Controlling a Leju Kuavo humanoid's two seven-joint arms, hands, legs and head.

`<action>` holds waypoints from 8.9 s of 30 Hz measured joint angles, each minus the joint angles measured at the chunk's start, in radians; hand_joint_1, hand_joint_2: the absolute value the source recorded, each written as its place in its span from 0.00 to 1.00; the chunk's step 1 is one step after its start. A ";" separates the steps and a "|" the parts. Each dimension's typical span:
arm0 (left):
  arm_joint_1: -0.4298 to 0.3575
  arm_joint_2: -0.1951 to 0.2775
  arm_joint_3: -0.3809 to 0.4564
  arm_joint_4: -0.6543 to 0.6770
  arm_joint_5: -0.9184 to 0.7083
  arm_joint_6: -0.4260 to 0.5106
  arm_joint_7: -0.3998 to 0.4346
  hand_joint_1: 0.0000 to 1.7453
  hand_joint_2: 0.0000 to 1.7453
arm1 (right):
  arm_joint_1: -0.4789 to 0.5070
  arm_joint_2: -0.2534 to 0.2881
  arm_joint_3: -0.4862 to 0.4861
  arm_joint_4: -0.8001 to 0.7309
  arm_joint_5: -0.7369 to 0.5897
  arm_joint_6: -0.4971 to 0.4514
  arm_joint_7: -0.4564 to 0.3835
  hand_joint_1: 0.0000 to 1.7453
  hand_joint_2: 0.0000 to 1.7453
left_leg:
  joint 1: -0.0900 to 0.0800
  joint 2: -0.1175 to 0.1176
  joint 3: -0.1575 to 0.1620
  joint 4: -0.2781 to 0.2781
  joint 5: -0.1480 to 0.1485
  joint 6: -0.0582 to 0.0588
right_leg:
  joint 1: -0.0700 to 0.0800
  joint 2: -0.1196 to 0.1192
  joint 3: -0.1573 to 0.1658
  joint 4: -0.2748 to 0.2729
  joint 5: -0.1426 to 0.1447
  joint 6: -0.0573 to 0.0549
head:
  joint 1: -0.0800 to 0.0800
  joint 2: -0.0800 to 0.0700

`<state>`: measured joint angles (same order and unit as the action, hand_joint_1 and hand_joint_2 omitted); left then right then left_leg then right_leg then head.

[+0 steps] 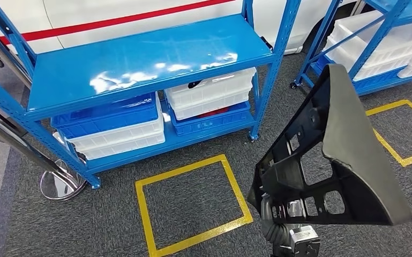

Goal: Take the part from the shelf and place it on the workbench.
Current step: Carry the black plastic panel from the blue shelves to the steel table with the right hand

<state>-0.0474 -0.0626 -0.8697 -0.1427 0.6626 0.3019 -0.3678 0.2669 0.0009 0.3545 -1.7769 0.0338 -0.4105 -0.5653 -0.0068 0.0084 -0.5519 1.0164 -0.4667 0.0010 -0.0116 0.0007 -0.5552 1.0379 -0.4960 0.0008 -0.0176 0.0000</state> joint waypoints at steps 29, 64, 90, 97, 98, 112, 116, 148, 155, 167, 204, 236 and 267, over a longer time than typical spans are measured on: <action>-0.001 0.003 -0.025 0.002 0.009 -0.010 -0.005 0.00 1.00 | 0.013 0.082 -0.158 0.055 -0.055 0.083 -0.011 1.00 1.00 | -0.001 0.075 0.050 -0.021 -0.034 0.002 | 0.001 -0.069 -0.027 -0.001 0.024 0.008 | 0.004 0.000; -0.014 0.000 -0.074 0.003 -0.008 -0.022 0.036 0.00 1.00 | 0.009 0.115 -0.170 0.069 -0.024 0.083 0.001 1.00 1.00 | 0.006 0.080 0.059 -0.004 -0.071 -0.018 | -0.004 -0.034 -0.019 -0.026 0.027 -0.014 | 0.007 0.000; -0.012 -0.002 -0.124 0.003 -0.041 0.008 0.012 0.00 1.00 | -0.001 0.122 -0.163 0.078 -0.023 0.075 0.004 1.00 1.00 | -0.005 0.081 0.055 -0.006 -0.061 0.016 | 0.026 -0.092 -0.054 0.013 0.034 -0.011 | 0.013 0.000; -0.014 -0.002 -0.136 0.003 -0.040 0.012 0.014 0.00 1.00 | -0.008 0.123 -0.159 0.078 -0.022 0.073 0.004 1.00 1.00 | 0.004 0.017 -0.003 0.140 -0.153 -0.015 | 0.014 -0.014 -0.042 -0.019 0.040 -0.033 | 0.012 0.000; -0.013 -0.002 -0.138 0.003 -0.039 0.012 0.014 0.00 1.00 | -0.009 0.124 -0.158 0.078 -0.022 0.071 0.004 1.00 1.00 | 0.007 0.005 -0.038 0.204 -0.177 -0.019 | 0.013 -0.001 -0.042 -0.018 0.040 -0.035 | 0.012 0.000; -0.013 0.002 -0.146 0.003 -0.033 0.021 0.023 0.00 1.00 | -0.009 0.130 -0.156 0.080 -0.024 0.064 -0.006 1.00 1.00 | 0.021 -0.028 0.009 0.011 -0.027 0.019 | 0.001 0.035 -0.120 0.127 -0.032 0.027 | 0.017 0.000; -0.010 0.003 -0.149 0.003 -0.034 0.021 0.029 0.00 1.00 | -0.006 0.130 -0.154 0.082 -0.023 0.062 -0.007 1.00 1.00 | 0.010 0.028 0.008 0.010 -0.029 0.025 | -0.001 0.005 -0.179 0.266 -0.074 0.028 | 0.017 0.000; -0.016 0.002 -0.181 0.003 -0.056 0.023 0.101 0.00 1.00 | 0.000 0.144 -0.137 0.085 -0.023 0.053 -0.014 1.00 1.00 | 0.017 0.045 0.024 -0.003 -0.032 0.020 | 0.000 -0.009 -0.134 0.176 -0.022 0.026 | 0.020 0.000; -0.027 0.001 -0.213 0.003 -0.077 0.026 0.125 0.00 1.00 | -0.006 0.146 -0.136 0.086 -0.027 0.053 -0.016 1.00 1.00 | 0.008 0.090 0.047 -0.002 -0.057 -0.008 | 0.013 -0.041 -0.032 -0.021 0.034 -0.008 | 0.019 0.000; -0.030 0.004 -0.224 0.003 -0.069 0.011 0.160 0.00 1.00 | -0.020 0.149 -0.135 0.091 -0.042 0.056 -0.011 1.00 1.00 | 0.020 -0.083 0.026 0.023 -0.046 -0.014 | 0.002 0.112 -0.038 0.000 0.029 -0.002 | 0.016 0.000; -0.051 -0.007 -0.325 0.002 -0.132 -0.085 0.262 0.00 1.00 | -0.077 0.146 -0.104 0.126 -0.051 0.057 0.018 1.00 1.00 | 0.001 -0.026 0.136 -0.065 -0.080 0.028 | 0.009 0.024 -0.100 0.181 -0.001 0.018 | 0.012 0.000; -0.079 0.004 -0.350 0.000 -0.106 -0.106 0.245 0.00 1.00 | -0.348 -0.325 -0.473 0.097 0.629 -0.039 0.439 1.00 1.00 | -0.011 -0.006 0.023 0.021 -0.052 0.039 | 0.024 0.045 -0.013 0.200 -0.077 -0.006 | -0.010 0.000; -0.062 0.011 -0.375 0.001 -0.078 -0.113 0.208 0.00 1.00 | -0.452 -0.498 -0.533 0.227 0.742 0.067 0.580 1.00 1.00 | -0.047 -0.026 -0.101 0.017 0.078 0.070 | -0.012 0.013 0.199 0.074 -0.237 0.033 | -0.012 0.000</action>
<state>-0.1097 -0.0517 -1.2447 -0.1415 0.5842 0.1888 -0.1602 -0.1847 -0.4974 -0.1789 -1.5498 0.7761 -0.3438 0.0143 -0.0533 -0.0173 -0.6528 1.0334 -0.3883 0.0712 -0.0238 0.0137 -0.3563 1.1123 -0.7328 0.0339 -0.0292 0.0000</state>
